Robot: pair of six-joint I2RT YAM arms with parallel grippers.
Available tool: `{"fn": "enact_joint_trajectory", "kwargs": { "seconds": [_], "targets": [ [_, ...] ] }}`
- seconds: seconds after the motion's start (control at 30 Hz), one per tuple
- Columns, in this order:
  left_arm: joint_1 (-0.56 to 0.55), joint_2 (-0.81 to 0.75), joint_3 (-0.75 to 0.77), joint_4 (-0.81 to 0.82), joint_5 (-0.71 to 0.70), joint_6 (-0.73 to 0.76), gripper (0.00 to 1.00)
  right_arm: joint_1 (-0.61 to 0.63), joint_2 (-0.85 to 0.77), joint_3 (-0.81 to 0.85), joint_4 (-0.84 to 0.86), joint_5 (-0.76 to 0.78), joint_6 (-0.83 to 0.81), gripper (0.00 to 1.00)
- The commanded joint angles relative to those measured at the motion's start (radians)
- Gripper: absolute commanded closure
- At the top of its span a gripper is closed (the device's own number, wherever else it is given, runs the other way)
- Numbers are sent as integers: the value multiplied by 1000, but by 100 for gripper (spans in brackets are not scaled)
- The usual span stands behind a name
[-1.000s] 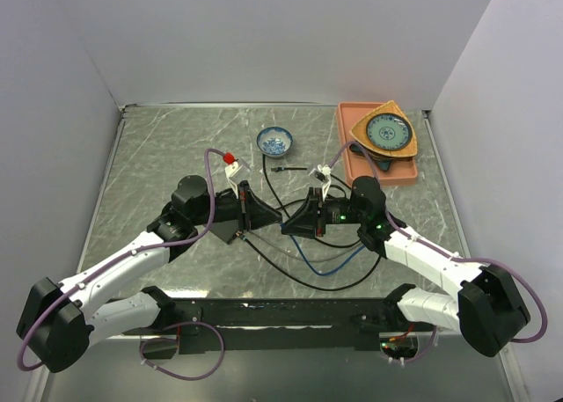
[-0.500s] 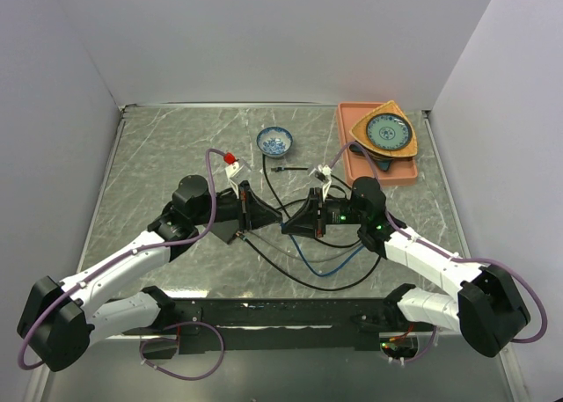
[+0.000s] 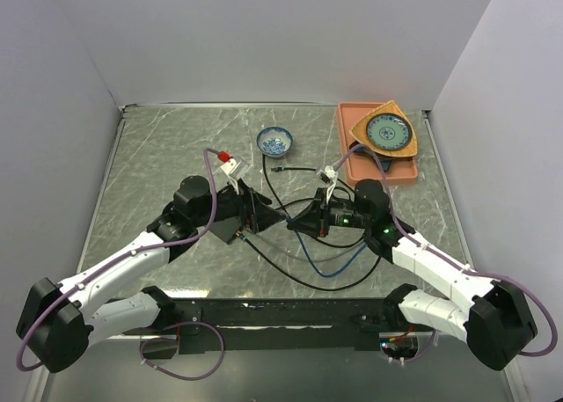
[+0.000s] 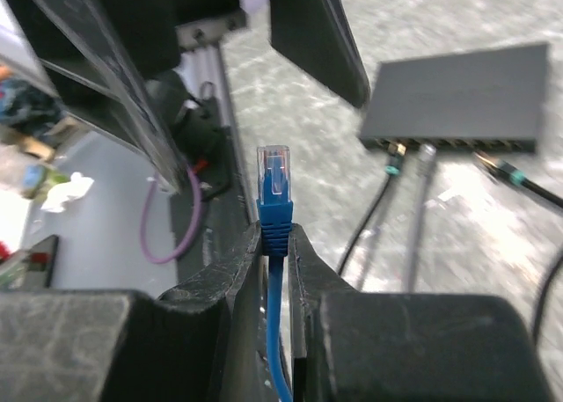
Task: Insert the plug into the switch port
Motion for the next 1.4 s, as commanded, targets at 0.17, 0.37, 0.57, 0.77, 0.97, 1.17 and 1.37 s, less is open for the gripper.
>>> {"fn": "enact_joint_trajectory", "kwargs": {
  "seconds": [0.17,0.37,0.57,0.77,0.97,1.17,1.37],
  "targets": [
    [-4,-44,64,-66,-261,-27,7,105,-66,59,-282,342,-221,100],
    [-3,-16,77,-90,-342,-39,5,286,-32,110,-400,684,-295,100],
    [-1,5,93,-133,-396,-48,4,421,6,125,-417,949,-341,100],
    [11,36,103,-155,-412,-60,3,550,68,153,-434,1185,-349,100],
    [59,77,95,-143,-369,-99,2,647,106,170,-426,1336,-390,100],
    [132,131,75,-124,-295,-128,1,664,141,190,-408,1324,-389,100],
    [226,160,46,-150,-283,-123,1,661,178,216,-397,1290,-369,100]
  ]
}}
